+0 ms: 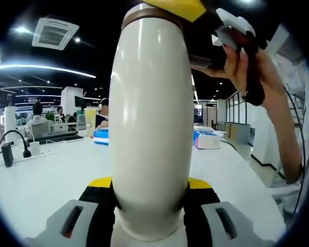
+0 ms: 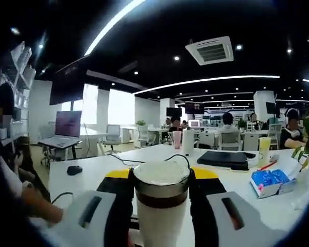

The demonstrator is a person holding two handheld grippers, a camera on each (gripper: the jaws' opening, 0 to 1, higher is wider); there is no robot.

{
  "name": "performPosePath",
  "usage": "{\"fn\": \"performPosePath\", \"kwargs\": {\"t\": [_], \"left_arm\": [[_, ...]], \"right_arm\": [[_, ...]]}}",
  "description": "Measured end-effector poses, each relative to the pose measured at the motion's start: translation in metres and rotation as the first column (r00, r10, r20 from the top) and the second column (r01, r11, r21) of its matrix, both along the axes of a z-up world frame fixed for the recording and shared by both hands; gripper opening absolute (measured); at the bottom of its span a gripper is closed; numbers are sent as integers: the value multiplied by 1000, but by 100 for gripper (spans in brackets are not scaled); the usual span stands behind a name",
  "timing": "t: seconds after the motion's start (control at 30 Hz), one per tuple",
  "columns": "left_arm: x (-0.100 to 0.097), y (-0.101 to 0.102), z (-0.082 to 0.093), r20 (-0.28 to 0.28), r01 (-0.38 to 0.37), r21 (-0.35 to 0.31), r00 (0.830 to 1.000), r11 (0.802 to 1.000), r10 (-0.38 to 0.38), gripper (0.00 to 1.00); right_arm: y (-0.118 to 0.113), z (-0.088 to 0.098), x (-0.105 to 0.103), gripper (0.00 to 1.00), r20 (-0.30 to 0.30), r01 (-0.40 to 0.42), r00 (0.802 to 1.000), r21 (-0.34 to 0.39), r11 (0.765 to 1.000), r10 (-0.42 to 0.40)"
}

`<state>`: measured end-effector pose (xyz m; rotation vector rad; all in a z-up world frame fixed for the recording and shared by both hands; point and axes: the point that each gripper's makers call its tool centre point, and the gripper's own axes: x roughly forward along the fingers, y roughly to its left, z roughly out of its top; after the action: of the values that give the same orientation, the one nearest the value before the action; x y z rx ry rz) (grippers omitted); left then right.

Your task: Grasp the water cup twist off the cup lid place the cup lid on the table

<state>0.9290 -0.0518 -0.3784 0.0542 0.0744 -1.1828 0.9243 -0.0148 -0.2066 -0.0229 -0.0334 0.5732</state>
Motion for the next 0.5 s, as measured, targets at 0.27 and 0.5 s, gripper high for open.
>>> {"fn": "performPosePath", "kwargs": {"t": [0.27,0.5], "left_arm": [[0,0,0,1,-1,1,1000,1000,1,52],[0,0,0,-5,-3,-1,1000,1000,3,52]], "right_arm": [[2,-1,-2,44,-7,-111,994,-7,994,111],[3,-2,0,44,-6,-203,979,-1,979,203]]}}
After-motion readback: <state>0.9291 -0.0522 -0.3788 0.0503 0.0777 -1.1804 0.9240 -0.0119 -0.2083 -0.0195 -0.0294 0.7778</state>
